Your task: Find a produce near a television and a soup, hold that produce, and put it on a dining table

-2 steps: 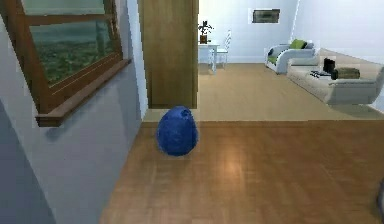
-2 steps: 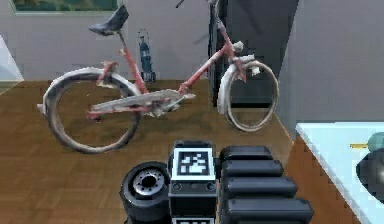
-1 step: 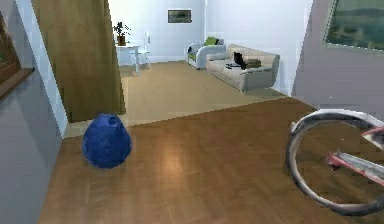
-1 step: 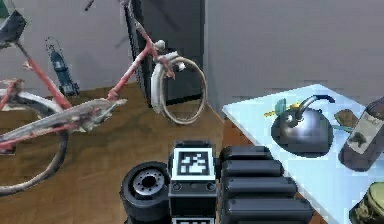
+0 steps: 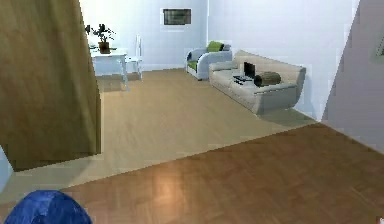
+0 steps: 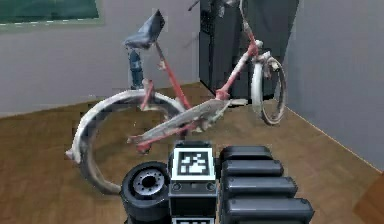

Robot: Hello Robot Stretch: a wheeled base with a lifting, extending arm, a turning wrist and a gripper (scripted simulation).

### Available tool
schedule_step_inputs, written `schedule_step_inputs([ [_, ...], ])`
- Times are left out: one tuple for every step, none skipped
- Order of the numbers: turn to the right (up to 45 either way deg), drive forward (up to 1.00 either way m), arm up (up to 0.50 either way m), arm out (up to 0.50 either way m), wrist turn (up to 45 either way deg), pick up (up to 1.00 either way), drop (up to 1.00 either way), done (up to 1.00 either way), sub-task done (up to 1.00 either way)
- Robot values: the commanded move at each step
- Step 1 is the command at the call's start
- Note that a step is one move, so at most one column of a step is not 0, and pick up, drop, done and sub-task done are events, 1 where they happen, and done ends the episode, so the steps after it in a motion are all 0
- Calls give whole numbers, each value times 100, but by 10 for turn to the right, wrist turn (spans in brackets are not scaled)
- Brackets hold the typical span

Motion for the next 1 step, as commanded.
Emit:
schedule_step_inputs([
  [0, 60, 0, 0, 0, 0, 0, 0, 0],
])
